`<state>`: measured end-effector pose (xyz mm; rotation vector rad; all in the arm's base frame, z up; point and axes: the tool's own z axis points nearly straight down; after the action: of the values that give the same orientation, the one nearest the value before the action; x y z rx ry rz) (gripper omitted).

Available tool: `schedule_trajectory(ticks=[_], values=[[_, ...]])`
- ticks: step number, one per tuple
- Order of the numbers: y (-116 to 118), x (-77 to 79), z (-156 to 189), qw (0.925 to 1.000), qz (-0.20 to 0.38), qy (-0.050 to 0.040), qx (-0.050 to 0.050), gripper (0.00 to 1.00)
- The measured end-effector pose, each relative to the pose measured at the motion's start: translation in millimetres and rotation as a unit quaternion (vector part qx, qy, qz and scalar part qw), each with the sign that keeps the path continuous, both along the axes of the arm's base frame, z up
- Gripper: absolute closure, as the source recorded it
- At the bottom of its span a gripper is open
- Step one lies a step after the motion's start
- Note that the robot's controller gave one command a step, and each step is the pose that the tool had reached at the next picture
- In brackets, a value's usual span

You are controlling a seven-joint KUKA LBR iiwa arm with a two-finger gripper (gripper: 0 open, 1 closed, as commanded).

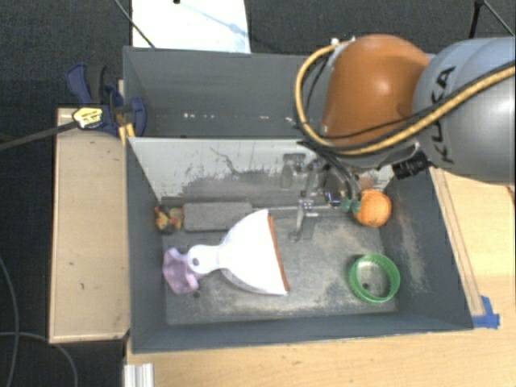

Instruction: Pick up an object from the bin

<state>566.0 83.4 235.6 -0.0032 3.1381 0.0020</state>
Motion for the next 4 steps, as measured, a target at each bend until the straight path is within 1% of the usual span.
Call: schedule_trajectory(ticks=[1,2,3,4], values=[[14,-3.0,-34,0.9994,0.034,-0.0029,0.0,0.0],[61,-6.5,-84,0.9997,0.025,-0.0014,0.0,0.0],[78,-21.5,-120,0.9999,0.011,-0.0004,0.003,0.0],[39,-14.7,-165,0.9993,-0.039,0.0001,0.0,1.0]])
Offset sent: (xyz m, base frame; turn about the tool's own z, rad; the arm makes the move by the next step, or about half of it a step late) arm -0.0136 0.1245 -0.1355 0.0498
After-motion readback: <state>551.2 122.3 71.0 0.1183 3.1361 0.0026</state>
